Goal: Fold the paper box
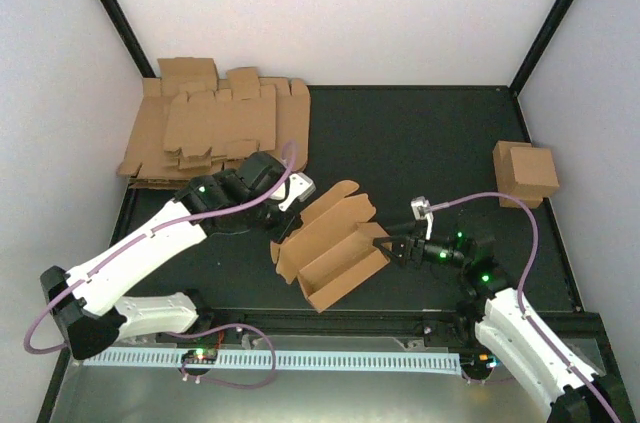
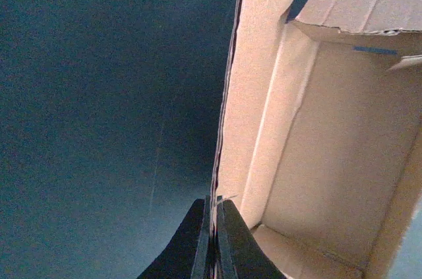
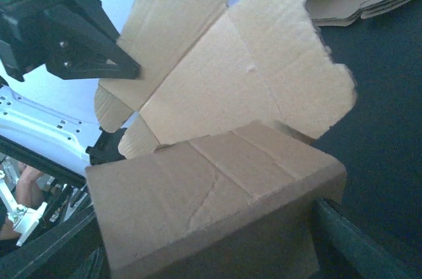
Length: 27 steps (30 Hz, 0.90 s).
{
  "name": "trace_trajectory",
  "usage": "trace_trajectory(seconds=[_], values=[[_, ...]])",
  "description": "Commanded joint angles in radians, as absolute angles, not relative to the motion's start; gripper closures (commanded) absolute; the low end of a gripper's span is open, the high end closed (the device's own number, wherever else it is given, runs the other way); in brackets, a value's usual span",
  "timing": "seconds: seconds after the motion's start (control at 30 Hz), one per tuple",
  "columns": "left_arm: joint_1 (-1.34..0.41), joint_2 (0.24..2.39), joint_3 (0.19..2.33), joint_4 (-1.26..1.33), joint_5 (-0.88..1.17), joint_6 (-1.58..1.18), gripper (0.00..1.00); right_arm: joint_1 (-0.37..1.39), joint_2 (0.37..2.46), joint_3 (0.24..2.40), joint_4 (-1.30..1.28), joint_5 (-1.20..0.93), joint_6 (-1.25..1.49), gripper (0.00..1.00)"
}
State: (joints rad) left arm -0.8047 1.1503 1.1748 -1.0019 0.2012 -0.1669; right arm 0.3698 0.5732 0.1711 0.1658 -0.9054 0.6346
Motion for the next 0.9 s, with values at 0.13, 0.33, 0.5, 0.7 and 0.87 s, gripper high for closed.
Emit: trace_trajectory(seconds=[0.13, 0.33, 0.5, 0.7, 0.87], values=[[-0.797, 1.192, 1.157, -0.972, 0.134, -0.160, 0.98, 0.376, 0.576, 0.162, 0.185, -0.934, 0.633, 0.18], [-0.797, 1.180, 1.138, -0.938, 0.148, -0.145, 0.98, 0.376, 0.651, 0.172, 0.170, -0.928, 0.625, 0.18], [-0.797, 1.162, 1.122, -0.927, 0.112, -0.134, 0.98, 0.375, 0.736, 0.196, 0.120, -0.857, 0.620, 0.12], [-0.798, 1.119, 1.087, -0.894, 0.106, -0.116, 0.98, 0.375, 0.865, 0.200, 0.196, -0.897, 0.657, 0.13], [-0.801, 1.091, 1.048, -0.874, 0.082, -0.105, 0.98, 0.375, 0.875, 0.214, 0.231, -0.904, 0.685, 0.04]])
